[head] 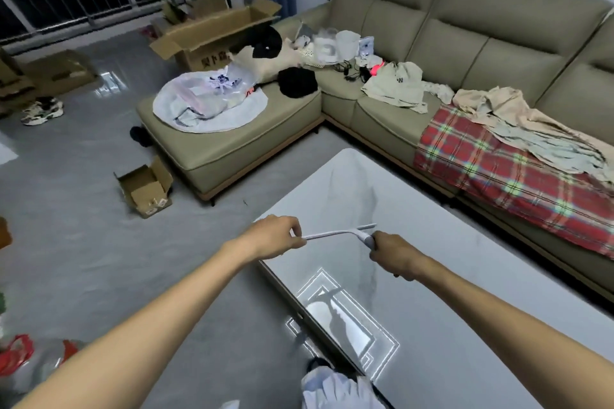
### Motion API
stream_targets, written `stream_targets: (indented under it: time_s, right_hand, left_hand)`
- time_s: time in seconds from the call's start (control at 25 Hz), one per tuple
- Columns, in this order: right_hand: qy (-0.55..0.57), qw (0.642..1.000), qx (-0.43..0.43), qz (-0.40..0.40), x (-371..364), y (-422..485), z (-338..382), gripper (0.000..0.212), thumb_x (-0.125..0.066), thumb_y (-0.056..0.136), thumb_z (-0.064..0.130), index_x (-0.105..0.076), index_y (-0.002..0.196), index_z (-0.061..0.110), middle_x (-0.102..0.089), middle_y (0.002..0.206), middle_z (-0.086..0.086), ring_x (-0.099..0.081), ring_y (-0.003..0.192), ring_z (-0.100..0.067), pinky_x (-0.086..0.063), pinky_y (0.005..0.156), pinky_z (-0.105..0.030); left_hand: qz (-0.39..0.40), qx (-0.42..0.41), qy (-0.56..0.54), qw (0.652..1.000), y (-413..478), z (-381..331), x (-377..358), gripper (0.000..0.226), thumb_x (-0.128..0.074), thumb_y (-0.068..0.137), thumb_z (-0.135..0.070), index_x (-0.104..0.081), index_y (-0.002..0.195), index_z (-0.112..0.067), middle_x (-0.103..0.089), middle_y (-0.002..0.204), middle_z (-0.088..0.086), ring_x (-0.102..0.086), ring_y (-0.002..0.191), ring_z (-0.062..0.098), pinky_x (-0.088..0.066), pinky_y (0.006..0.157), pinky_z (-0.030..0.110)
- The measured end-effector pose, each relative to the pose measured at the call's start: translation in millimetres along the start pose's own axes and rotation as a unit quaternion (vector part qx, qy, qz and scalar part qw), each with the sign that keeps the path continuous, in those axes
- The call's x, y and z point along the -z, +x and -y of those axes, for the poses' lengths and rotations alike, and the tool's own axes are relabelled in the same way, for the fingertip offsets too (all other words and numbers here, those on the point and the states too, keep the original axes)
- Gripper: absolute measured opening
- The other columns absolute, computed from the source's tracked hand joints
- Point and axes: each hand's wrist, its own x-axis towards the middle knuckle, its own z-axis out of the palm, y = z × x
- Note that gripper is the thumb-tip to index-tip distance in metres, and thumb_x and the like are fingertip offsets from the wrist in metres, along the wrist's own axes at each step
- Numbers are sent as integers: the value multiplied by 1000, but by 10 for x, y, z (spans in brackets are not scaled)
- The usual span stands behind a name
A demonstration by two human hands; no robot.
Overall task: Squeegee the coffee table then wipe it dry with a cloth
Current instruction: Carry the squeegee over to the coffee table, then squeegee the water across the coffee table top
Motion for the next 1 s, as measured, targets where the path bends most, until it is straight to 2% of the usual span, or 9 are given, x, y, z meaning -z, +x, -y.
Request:
stream_targets:
  time_s: [0.2,0.44,0.52,0.6,0.68,0.76,0.84,0.92,1.0]
  right_hand:
    - [43,999,-30,0,138,1222,176,10,-38,90,6,-42,82,12,-61,74,-19,-54,51,-26,-32,35,-20]
    - [93,991,-75,-54,323,2748,223,4,-41,92,11,-37,92,13,-51,78,-13,-45,47,-24,-31,35,-24]
    - [122,984,-97,-82,411,3189,178,12,-43,91,11,-43,102,14,-53,85,-15,-45,55,-26,-30,39,-24]
    - [129,978,-115,-120,435,3643,59,32,-45,90,11,-45,122,13,-58,97,-17,-48,70,-31,-32,45,-24]
    - [136,969,-133,-156,323,4189,-130,34,-45,88,10,-45,122,12,-59,98,-17,-52,76,-35,-41,54,-30]
    - [115,966,-132,-187,217,4594,-266,32,-45,88,7,-43,120,9,-59,93,-19,-49,73,-34,-39,61,-34]
    - [45,968,-112,-221,179,5024,-400,42,-41,88,5,-36,129,13,-54,86,-18,-43,70,-33,-34,63,-34]
    - [-25,965,-99,-242,318,5462,-499,51,-39,88,6,-28,136,19,-48,86,-16,-42,71,-34,-35,64,-36]
    - [-26,961,-98,-257,528,5882,-578,45,-40,86,8,-32,129,20,-52,90,-16,-44,74,-37,-36,64,-37]
  left_hand:
    - [39,-14,26,999,1295,385,266,21,-55,85,-48,-59,95,-30,-68,105,1,-63,91,19,-49,77,33]
    - [30,-13,28,999,2873,699,530,41,-52,91,-40,-52,128,-23,-61,128,1,-55,120,23,-45,99,37]
    - [35,-16,20,999,3383,757,425,44,-53,91,-38,-48,133,-22,-58,130,4,-54,119,25,-44,96,33]
    - [52,-14,17,998,3926,842,221,48,-53,92,-33,-43,137,-18,-56,130,6,-54,118,26,-44,94,33]
    - [66,-15,22,998,4641,1032,-126,52,-53,92,-30,-37,139,-14,-48,136,8,-49,123,27,-42,98,34]
    - [75,-15,48,996,5229,1206,-440,55,-54,92,-29,-33,140,-11,-36,144,11,-39,132,28,-39,104,38]
    - [78,-16,70,994,5700,1387,-720,58,-55,90,-28,-31,140,-10,-28,146,13,-28,138,30,-35,109,39]
    - [65,-29,69,995,5991,1515,-898,55,-56,88,-24,-33,136,-9,-27,142,14,-25,138,31,-30,111,37]
    - [54,-56,60,995,6148,1581,-988,49,-55,84,-19,-37,129,-7,-31,135,13,-30,133,31,-29,109,34]
